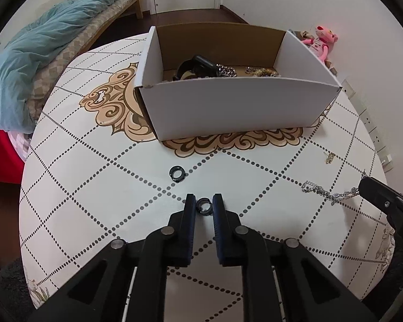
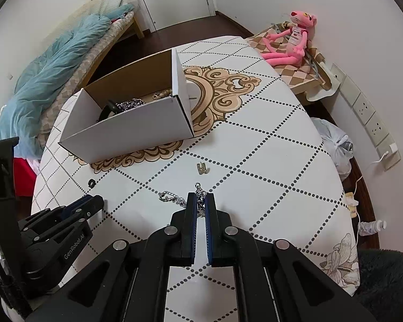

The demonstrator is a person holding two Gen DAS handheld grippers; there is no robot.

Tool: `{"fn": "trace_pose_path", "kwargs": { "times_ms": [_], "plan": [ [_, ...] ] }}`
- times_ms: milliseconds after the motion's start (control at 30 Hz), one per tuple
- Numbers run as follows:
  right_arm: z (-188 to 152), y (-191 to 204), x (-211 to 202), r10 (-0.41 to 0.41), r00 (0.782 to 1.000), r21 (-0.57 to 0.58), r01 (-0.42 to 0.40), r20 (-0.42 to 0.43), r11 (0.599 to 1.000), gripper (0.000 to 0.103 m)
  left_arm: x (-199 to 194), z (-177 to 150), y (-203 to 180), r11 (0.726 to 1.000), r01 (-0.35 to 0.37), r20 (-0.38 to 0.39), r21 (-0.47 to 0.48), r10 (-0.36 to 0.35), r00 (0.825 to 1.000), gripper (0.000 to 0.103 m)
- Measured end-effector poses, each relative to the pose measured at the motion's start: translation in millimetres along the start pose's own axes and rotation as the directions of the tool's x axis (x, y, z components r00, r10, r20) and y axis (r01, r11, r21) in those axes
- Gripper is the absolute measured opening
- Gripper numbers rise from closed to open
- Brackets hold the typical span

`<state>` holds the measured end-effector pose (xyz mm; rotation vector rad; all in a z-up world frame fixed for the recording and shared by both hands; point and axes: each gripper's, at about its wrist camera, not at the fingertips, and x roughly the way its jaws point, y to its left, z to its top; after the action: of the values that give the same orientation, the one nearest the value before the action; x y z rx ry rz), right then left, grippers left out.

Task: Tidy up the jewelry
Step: 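Carry the chain and black ring into the box and open both tools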

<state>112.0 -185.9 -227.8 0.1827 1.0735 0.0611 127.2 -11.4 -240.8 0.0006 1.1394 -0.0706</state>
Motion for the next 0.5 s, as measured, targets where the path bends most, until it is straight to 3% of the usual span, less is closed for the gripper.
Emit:
{"fn": "trace_pose_path", "kwargs": {
  "times_ms": [500],
  "plan": [
    [26.9, 24.8, -55.3, 0.101, 0.991, -0.044, -0.098, 0.092, 0.994, 0.006, -73.7, 15.5, -3.8, 0.998, 0.063, 0.156, 0.011, -0.064, 0.986, 0.010]
  ]
}}
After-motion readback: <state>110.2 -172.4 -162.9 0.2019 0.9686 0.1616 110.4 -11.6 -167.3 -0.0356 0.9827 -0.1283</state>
